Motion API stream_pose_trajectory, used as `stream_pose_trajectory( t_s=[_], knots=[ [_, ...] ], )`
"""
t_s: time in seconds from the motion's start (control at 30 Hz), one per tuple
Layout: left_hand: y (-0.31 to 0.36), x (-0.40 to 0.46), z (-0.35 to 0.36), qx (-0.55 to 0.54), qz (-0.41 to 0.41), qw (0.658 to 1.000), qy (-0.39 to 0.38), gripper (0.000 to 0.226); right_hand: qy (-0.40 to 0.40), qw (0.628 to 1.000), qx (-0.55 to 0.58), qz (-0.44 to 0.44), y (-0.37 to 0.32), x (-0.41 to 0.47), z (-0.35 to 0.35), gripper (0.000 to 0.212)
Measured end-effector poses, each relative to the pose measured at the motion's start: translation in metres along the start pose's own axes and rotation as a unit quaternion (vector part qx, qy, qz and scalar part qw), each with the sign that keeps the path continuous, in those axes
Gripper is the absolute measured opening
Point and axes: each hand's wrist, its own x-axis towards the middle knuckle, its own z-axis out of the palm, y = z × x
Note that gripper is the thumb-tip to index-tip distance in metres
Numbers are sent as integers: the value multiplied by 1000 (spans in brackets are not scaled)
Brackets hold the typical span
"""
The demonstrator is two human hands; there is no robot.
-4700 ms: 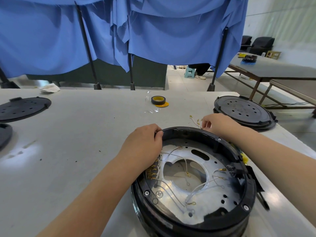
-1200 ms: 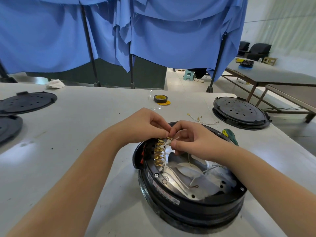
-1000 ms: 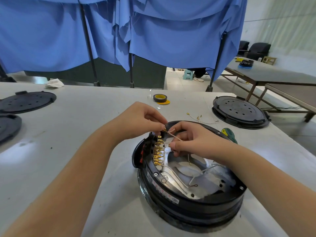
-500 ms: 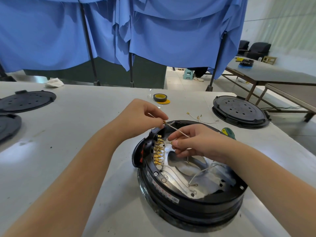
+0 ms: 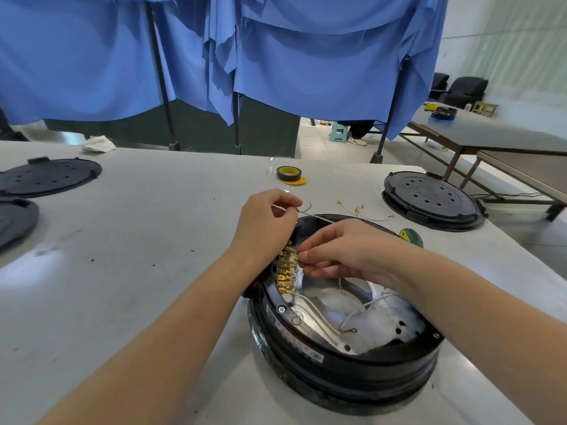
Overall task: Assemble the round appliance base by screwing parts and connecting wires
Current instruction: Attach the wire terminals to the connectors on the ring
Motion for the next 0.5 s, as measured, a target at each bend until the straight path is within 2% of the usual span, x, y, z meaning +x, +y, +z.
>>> stream_pose_trajectory(
  t_s=[0.27, 0.5],
  knots=[
    [-6, 1, 2, -26, 6, 1000, -4, 29, 9, 999, 31, 14, -1, 6, 9, 10],
    [-8, 1, 3, -30, 4, 1000, -5, 25, 8, 999, 43, 21, -1, 7, 11, 8]
  ],
)
